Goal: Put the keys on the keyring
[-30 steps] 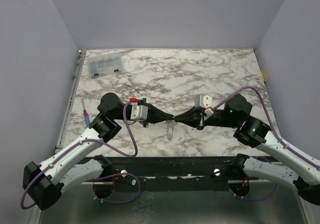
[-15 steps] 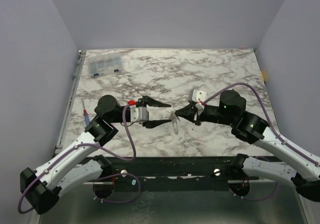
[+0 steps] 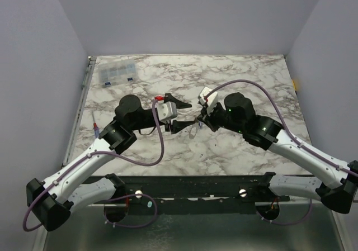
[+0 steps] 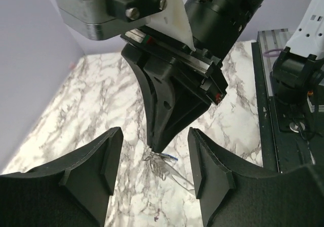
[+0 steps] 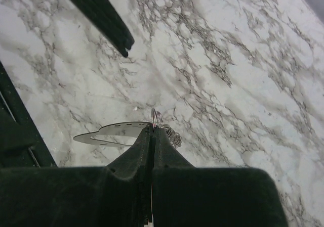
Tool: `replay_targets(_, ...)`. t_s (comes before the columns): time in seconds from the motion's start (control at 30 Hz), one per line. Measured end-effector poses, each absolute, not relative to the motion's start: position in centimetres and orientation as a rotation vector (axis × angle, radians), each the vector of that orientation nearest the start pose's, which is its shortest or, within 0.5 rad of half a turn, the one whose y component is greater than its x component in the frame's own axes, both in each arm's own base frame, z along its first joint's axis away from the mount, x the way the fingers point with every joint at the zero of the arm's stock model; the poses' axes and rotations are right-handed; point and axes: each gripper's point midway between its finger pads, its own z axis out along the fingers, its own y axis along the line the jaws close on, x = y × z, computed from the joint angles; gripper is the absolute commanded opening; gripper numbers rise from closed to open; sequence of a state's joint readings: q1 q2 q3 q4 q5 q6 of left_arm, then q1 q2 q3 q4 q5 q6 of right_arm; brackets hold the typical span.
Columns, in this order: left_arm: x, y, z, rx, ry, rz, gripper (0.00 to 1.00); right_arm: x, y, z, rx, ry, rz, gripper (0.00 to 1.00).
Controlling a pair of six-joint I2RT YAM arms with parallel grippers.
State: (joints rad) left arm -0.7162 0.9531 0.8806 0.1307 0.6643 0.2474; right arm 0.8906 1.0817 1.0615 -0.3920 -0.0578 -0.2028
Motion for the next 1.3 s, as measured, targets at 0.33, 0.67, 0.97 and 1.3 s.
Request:
replay_targets(0.33, 19.6, -31.1, 31.0, 1.206, 1.180, -0.899, 0.64, 22.4, 27.9, 26.8, -0.991, 1.741, 0.536, 0.01)
replay_targets(0.67, 19.5, -31.1, 30.4, 1.241, 1.161, -0.875, 0.54, 17.7, 28.1, 30.3, -1.096, 1.533, 0.756, 0.01)
replay_targets(0.97, 18.2, -31.3, 30.1, 1.298, 1.125, -0.934, 0.52, 16.3, 28.3, 30.1, -1.164, 1.487, 0.809, 0.01)
replay_targets(1.3, 21.1, -29.8, 26.1, 1.202, 1.299, -0.774, 0.59, 18.7, 26.6, 24.2, -0.932, 1.785, 0.712, 0.59)
